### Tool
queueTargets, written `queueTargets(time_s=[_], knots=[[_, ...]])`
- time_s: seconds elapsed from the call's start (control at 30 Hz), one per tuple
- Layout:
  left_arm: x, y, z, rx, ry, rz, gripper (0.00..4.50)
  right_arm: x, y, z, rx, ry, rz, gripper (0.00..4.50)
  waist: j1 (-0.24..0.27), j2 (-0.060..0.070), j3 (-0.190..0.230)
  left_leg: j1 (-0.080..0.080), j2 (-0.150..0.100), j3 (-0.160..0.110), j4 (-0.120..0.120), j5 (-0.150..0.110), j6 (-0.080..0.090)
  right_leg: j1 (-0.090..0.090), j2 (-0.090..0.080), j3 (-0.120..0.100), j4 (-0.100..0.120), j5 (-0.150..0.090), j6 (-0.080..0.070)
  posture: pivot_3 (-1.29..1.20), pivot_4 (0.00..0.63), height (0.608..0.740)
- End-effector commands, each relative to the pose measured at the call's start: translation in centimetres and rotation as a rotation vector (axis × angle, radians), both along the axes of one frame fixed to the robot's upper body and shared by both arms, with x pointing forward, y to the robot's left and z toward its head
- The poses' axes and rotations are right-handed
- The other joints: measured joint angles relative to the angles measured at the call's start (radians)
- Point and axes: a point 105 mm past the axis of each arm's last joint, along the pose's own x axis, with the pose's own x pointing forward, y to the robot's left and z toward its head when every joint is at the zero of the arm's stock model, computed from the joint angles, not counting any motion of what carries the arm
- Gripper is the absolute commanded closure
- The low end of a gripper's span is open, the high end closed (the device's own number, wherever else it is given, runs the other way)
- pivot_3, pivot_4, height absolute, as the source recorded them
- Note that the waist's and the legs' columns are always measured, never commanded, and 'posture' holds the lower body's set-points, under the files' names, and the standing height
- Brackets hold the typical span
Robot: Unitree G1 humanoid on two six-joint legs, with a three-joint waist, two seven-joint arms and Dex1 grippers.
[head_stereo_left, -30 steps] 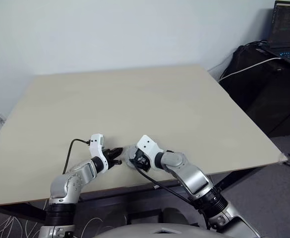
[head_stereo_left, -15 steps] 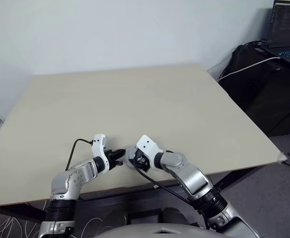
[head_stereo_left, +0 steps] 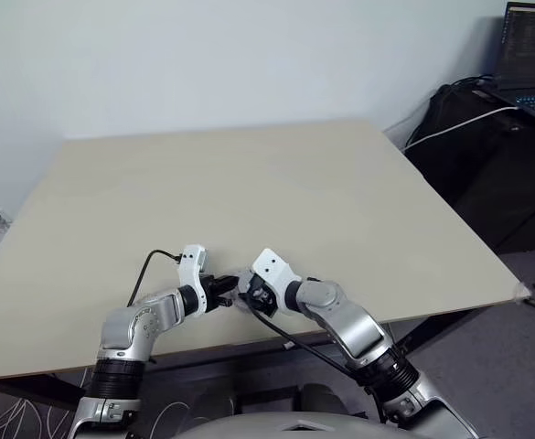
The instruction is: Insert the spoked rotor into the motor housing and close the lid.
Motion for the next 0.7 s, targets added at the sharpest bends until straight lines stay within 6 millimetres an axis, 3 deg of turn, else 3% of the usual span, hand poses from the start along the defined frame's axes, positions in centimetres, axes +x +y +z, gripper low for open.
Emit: queueTargets(time_s=[0.03, 0.1, 0.37, 0.7], knots=[[-0.9, -1.1, -1.1, 0.008, 0.059, -0.050, 4.50, -0.2, -0.4, -0.6, 0.007, 0.026, -0.013, 0.55, 0.001, 0.000, 0.000, 0.000, 0.000, 0.000, 0.000, 0.000, 0.000, 0.000, 0.000, 0.000, 0.000, 0.000, 0.000, 0.00, 0.000, 0.740], [-0.9, -1.1, -1.2, 0.010, 0.062, -0.052, 4.50, 0.0, -0.3, -0.1, 0.029, 0.012, -0.017, 0.01, 0.001, 0.000, 0.000, 0.000, 0.000, 0.000, 0.000, 0.000, 0.000, 0.000, 0.000, 0.000, -0.001, 0.000, 0.000, 0.00, 0.000, 0.740], [-1.1, -1.1, -1.2, 0.006, 0.064, -0.055, 4.50, 0.4, -0.5, 2.1, 0.112, -0.051, -0.006, 0.01, 0.009, 0.000, 0.000, -0.002, 0.000, -0.001, -0.004, 0.000, 0.000, -0.001, 0.000, -0.001, -0.005, 0.000, 0.001, 0.00, 0.000, 0.740], [-1.0, -1.4, -1.2, 0.001, 0.062, -0.069, 4.50, -0.9, -3.1, 4.9, 0.176, -0.093, 0.037, 0.01, 0.020, 0.000, 0.001, -0.004, 0.000, -0.002, -0.006, -0.001, 0.002, -0.001, 0.000, -0.002, -0.012, 0.002, 0.002, 0.00, 0.000, 0.740]])
